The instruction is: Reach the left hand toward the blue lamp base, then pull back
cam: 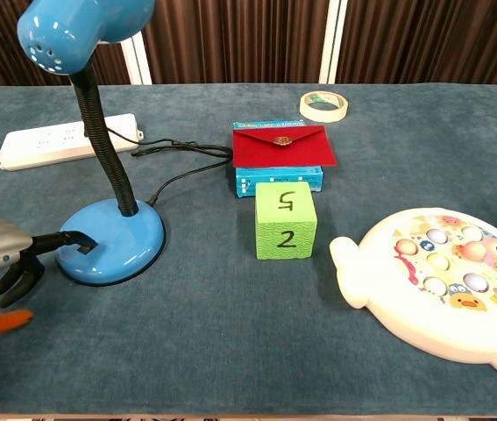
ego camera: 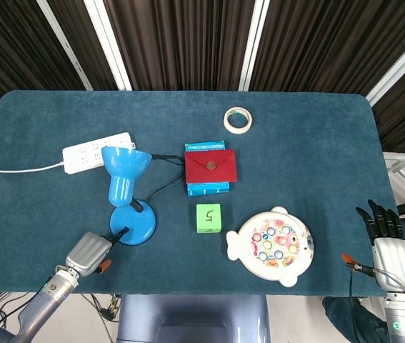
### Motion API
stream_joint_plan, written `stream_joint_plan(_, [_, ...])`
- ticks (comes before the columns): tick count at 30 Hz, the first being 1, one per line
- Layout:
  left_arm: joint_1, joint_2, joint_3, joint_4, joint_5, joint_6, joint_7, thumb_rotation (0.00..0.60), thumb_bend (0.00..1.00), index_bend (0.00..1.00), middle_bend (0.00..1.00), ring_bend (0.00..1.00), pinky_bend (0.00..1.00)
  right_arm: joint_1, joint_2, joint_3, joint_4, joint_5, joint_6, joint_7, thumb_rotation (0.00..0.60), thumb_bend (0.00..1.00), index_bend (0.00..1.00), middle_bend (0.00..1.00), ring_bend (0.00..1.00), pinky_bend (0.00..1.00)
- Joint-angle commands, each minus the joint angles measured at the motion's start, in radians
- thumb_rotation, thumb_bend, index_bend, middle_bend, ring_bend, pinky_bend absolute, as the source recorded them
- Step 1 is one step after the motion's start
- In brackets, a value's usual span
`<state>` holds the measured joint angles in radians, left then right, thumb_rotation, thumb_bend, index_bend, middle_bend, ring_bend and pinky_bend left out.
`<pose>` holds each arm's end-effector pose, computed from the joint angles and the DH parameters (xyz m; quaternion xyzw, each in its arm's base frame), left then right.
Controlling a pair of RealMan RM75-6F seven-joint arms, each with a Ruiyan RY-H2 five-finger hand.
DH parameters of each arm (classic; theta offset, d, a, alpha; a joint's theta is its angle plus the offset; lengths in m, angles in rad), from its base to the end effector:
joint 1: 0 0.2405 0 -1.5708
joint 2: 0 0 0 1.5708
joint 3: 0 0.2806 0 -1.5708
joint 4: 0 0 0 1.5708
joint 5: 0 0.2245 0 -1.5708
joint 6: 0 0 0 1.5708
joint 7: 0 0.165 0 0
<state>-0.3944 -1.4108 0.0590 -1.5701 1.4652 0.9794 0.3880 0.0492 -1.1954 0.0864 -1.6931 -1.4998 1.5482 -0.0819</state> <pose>-0.2717 0.2401 -0.0323 -0.8176 -0.3510 -0.2472 0.3836 -0.3146 -0.1993 0.1394 0.5542 -0.3935 0.4284 0.5954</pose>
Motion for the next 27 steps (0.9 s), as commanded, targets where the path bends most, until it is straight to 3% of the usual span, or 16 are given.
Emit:
stream_joint_plan(1, [0.0, -0.003, 0.003, 0.005, -0.004, -0.001, 0.0, 0.6, 0.34, 0.09, 0.67, 0.59, 0.69, 0.0, -0.001, 0.001, -0.001, 0.001, 0.001, 0.0, 0.6, 0.14, 0.14, 0.01, 0.01, 0.0])
stream_joint_plan(19, [-0.013, -0.007, 0.004, 0.033, -0.017, -0.006, -0.052, 0.6, 0.34, 0.09, 0.66, 0.59, 0.69, -0.003, -0.006, 0.005, -0.003, 0.004, 0.006, -0.002, 0.6, 0.14, 0.14, 0.01, 0.01, 0.0])
stream_joint_plan(23, [0.001, 0.02, -0.012, 0.003, 0.006, 0.068, -0.046, 0.6, 0.34, 0.1, 0.64, 0.57, 0.68, -0.003, -0.008, 0.006, -0.003, 0.004, 0.008, -0.003, 0.6, 0.14, 0.14, 0.01, 0.01, 0.0])
stream_joint_plan(27, [0.05, 0.066, -0.045, -0.052, 0.052, 0.237, -0.037, 0.6, 0.29, 0.12, 0.51, 0.42, 0.53, -0.003, -0.008, 0.004, -0.005, 0.002, 0.007, -0.003, 0.6, 0.14, 0.14, 0.01, 0.01, 0.0])
